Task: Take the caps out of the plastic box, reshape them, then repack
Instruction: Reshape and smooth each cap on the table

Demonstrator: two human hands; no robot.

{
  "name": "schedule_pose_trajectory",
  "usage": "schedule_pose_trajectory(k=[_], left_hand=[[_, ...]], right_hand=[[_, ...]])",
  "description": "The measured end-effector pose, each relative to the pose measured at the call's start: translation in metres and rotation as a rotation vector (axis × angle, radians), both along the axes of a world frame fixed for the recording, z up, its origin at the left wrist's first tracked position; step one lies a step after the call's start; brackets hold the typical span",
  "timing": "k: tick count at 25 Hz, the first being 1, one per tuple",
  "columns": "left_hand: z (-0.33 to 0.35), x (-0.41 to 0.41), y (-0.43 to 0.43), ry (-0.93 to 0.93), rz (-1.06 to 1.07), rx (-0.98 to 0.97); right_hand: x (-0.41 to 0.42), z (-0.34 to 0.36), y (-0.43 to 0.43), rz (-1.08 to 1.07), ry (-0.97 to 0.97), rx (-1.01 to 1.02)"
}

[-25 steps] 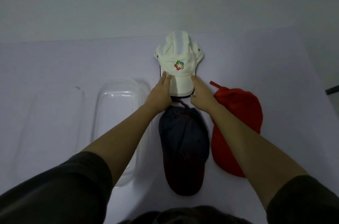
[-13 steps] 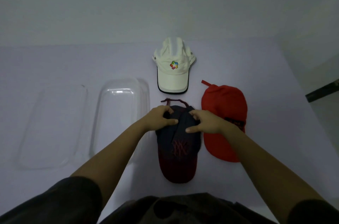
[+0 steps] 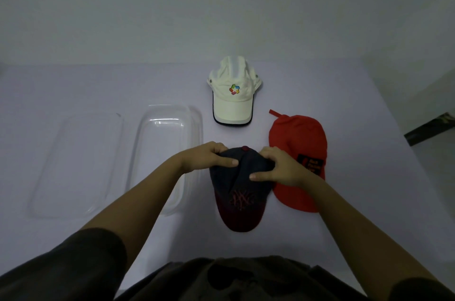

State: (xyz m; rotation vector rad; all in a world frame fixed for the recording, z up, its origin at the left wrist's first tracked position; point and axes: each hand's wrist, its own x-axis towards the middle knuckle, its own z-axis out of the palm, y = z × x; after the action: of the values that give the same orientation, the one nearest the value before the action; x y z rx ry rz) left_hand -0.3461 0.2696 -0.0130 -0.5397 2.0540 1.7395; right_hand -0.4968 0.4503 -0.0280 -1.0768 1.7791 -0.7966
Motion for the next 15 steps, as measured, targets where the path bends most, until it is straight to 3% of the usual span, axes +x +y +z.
schedule_pose_trajectory(k=[4, 12, 15], left_hand=[[-0.003, 0.003, 0.000, 0.032, 0.021, 0.020], [0.007, 0.004, 0.009, 0.137, 0.099, -0.021], [0.004, 0.003, 0.011, 0.205, 0.208, -0.108]], right_hand=[[0.004, -0.006, 0.006, -0.031, -0.209, 0.000], [0.014, -0.003, 0.006, -0.209, -0.244, -0.146], [0.016, -0.004, 0.000, -0.270, -0.177, -0.179]])
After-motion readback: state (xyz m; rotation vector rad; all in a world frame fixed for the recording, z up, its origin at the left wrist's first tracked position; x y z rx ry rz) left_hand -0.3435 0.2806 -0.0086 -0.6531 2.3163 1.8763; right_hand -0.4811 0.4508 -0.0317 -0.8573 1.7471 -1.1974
